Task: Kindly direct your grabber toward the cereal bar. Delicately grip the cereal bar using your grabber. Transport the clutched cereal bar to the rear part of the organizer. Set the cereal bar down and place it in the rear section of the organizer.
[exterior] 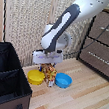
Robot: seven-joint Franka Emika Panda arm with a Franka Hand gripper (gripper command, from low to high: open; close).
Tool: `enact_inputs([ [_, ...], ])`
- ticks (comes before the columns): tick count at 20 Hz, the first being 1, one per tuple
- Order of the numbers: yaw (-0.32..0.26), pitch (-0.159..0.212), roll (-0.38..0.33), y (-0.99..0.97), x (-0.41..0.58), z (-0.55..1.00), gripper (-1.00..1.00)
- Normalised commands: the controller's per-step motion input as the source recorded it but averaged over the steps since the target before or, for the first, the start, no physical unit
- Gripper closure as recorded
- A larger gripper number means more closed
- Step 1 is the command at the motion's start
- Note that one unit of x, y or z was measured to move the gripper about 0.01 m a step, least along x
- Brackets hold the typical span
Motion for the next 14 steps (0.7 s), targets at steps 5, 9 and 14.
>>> enact_inputs([
  [5,0.015,0.0,0.0,0.0,0.0,0.08,1.0],
  [9,0.014,0.0,0.0,0.0,0.019,0.12,1.0],
  [14,0.0,0.01,-0.012,0.0,0.108,0.6,1.0],
])
